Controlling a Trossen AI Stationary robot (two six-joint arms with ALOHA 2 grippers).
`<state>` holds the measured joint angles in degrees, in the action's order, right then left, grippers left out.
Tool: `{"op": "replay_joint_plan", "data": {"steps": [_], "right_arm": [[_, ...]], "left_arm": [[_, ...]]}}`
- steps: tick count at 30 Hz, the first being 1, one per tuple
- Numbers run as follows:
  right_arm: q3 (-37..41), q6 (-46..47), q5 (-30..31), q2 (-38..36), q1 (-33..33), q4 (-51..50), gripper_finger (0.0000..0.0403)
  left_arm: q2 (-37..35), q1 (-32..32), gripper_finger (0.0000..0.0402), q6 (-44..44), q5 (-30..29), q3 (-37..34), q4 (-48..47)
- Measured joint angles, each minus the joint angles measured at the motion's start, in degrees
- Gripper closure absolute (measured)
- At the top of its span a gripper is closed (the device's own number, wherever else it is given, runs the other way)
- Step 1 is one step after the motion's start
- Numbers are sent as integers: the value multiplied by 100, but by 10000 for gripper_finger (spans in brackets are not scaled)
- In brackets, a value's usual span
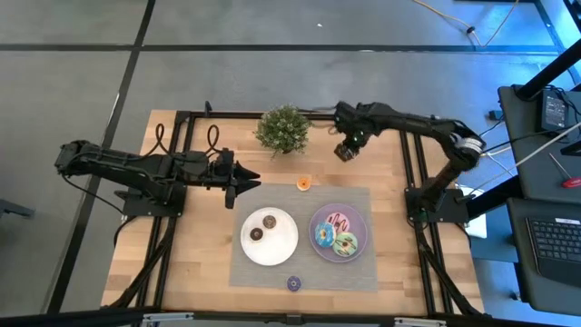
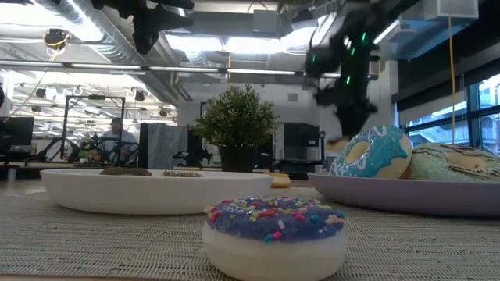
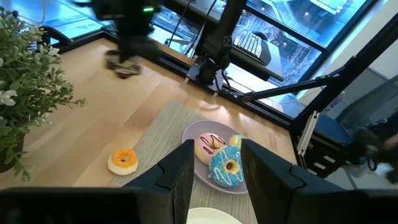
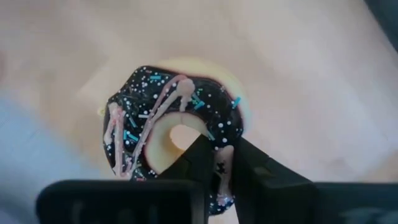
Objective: Pick & Place donuts
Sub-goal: Put the big black donut on the purple plate
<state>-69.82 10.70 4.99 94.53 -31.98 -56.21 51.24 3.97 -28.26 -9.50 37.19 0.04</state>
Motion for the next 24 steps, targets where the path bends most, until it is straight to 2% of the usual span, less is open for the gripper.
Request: {"op": "replay_joint_plan", "data": {"steps": [7, 12, 17, 24], "right_arm": [[-1, 1400, -273, -1086, 1883, -434, 355], [-4, 2240, -320, -1259, 3098, -483, 355], [81, 2687, -315, -1047, 3718, -424, 355], [1050, 3121, -507, -1005, 4170, 365, 354]], "left_arm": [[0, -2, 274, -83, 0, 0, 6], [0, -2, 274, -242, 4, 0, 10], [0, 0, 274, -248, 9, 2, 6], [2, 0, 274, -248, 17, 2, -29]]}}
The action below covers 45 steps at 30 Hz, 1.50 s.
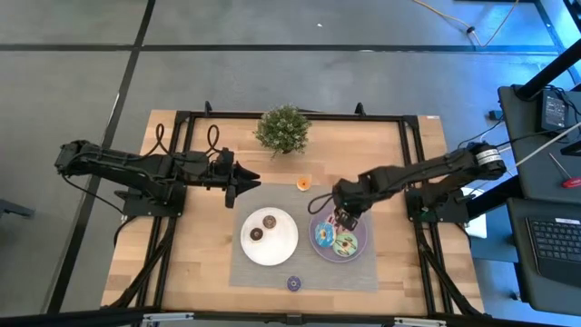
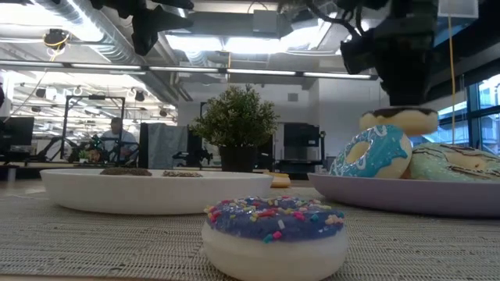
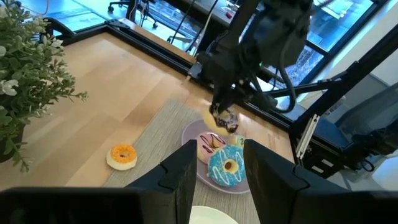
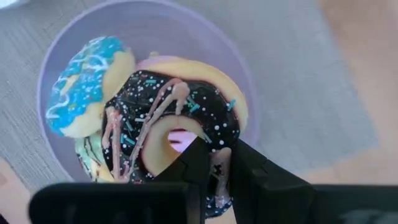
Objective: Pick & Place donuts
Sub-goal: Put the big black donut on the purple plate
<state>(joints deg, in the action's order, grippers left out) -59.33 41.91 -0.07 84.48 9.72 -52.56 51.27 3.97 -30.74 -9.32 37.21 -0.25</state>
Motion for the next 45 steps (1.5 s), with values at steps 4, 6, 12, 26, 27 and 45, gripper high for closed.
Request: {"op": "replay_joint_plan", "data": {"steps": [4, 6, 12, 26, 27, 45], "right_arm": [[481, 148, -47, -10, 110, 425, 354], [683, 231, -159, -8, 105, 654, 354], [1051, 282, -302, -10, 104, 1301, 354], [1178, 111, -439, -10, 96, 1371, 295], [1178, 111, -483, -13, 96, 1364, 278], [869, -304, -560, -12, 82, 945, 177]], "left_arm": [[-2, 0, 274, 0, 0, 0, 0], [-2, 0, 274, 0, 1, 0, 0], [-1, 0, 274, -2, 2, 0, 0], [-1, 0, 274, -6, 0, 0, 0], [0, 0, 274, -4, 0, 0, 1], [0, 0, 274, 0, 0, 0, 0]]}}
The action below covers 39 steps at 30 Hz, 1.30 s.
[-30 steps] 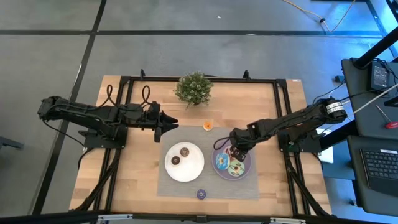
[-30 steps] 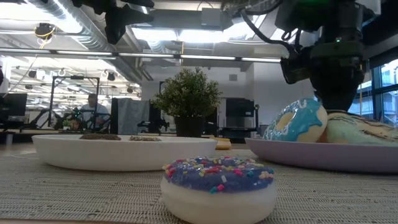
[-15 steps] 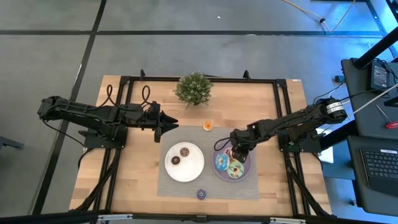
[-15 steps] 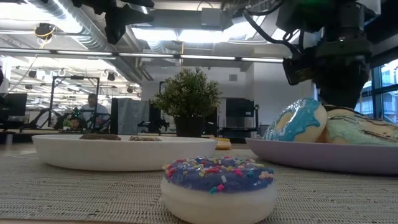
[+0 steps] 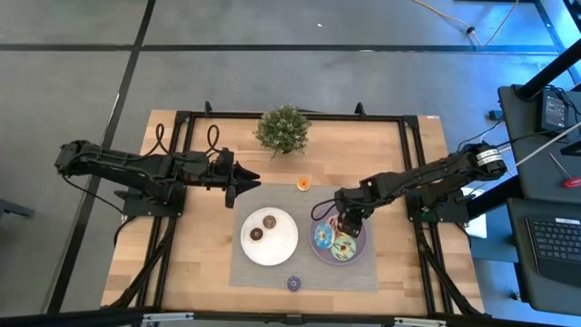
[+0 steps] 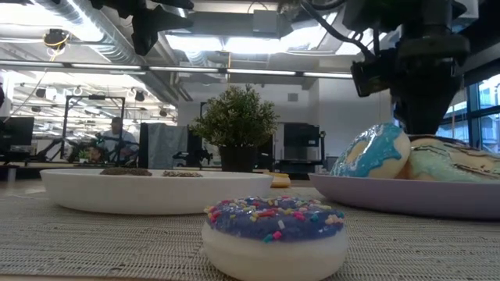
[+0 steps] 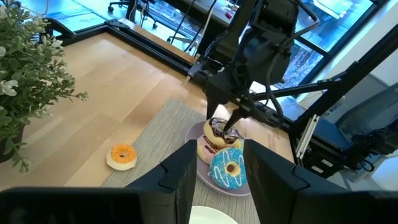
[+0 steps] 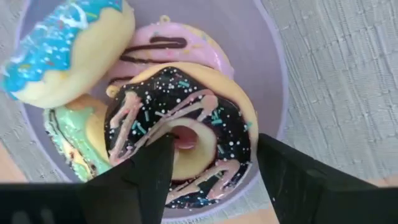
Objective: Pick & Place donuts
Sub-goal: Put the big black donut on the purple plate, then put the small yellow donut on the white plate
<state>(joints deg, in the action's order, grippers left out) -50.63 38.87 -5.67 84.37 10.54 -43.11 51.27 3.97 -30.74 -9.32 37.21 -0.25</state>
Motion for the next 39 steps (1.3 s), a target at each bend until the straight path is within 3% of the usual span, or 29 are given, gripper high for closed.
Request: {"op": "replay_joint_plan", "data": {"steps": [16, 27, 33, 39], "right_arm": [[-15, -145, 193, 0, -66, -216, 161], [-875, -496, 256, -1, -67, -996, 162], [-1589, -498, 1166, -402, 4, -1671, 160], [-1610, -79, 2087, -1384, 185, -1652, 160]], "left_arm": [[-2, 0, 274, 2, 0, 0, 0], [210, -2, 274, 2, 15, 0, 94], [1148, -154, 274, 37, 764, 2, 671], [2071, -436, 274, 582, 803, 7, 1397]]}}
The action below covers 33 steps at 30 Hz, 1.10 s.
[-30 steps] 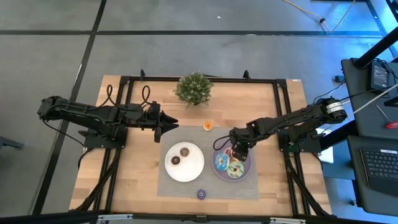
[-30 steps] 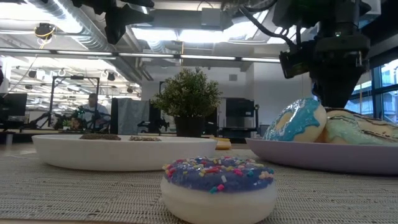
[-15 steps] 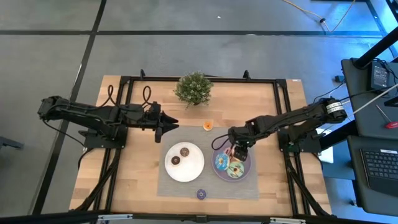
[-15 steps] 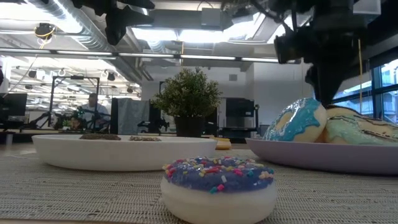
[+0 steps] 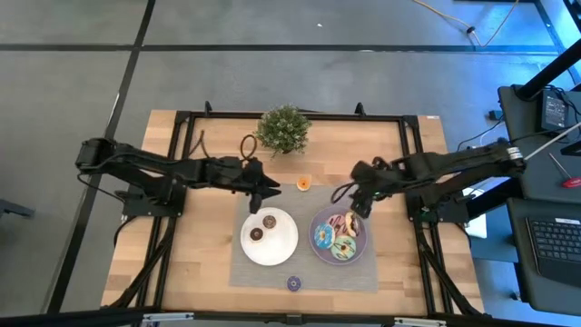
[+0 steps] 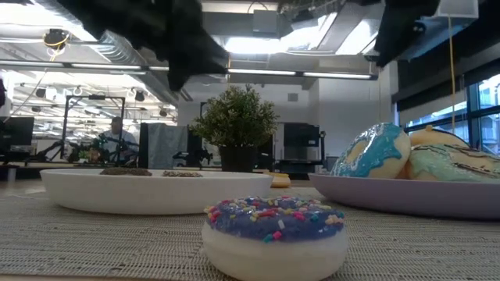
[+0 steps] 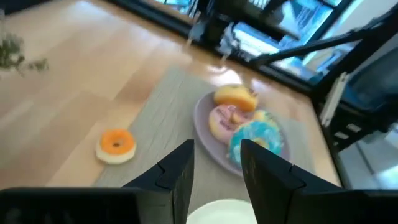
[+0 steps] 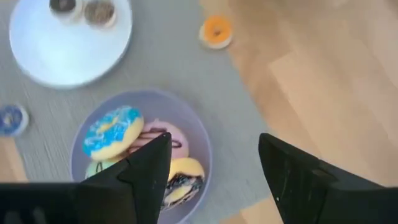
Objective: Pick & Place donuts
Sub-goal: Put the small yellow donut on the white plate
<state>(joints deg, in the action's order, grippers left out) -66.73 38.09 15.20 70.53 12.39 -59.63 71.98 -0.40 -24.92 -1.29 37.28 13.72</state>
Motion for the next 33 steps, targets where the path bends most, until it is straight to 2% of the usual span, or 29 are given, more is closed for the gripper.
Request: {"op": "replay_joint_plan", "data": {"steps": [7, 12, 15, 22, 26, 30, 33], "right_arm": [[496, 819, 192, -872, 181, 32, 160], [809, 1087, 320, -1041, 179, 83, 160], [988, 1124, 320, -1030, 179, 218, 160], [1337, 1268, 320, -1030, 179, 377, 160], [1459, 1280, 320, -1030, 172, 364, 160], [1470, 1287, 325, -1030, 166, 371, 160], [1472, 1289, 516, -1030, 153, 371, 159]], "left_arm": [[961, -310, 274, 183, 497, 274, 103], [1709, -506, 274, 718, 1027, 778, 163], [2024, -495, 274, 813, 1155, 1027, 356], [2377, -490, 274, 620, 990, 1287, 560], [2539, -490, 274, 1521, 568, 1287, 530], [2836, -495, 274, 2502, 495, 1287, 555], [3087, -490, 274, 2867, 352, 1287, 528]]}}
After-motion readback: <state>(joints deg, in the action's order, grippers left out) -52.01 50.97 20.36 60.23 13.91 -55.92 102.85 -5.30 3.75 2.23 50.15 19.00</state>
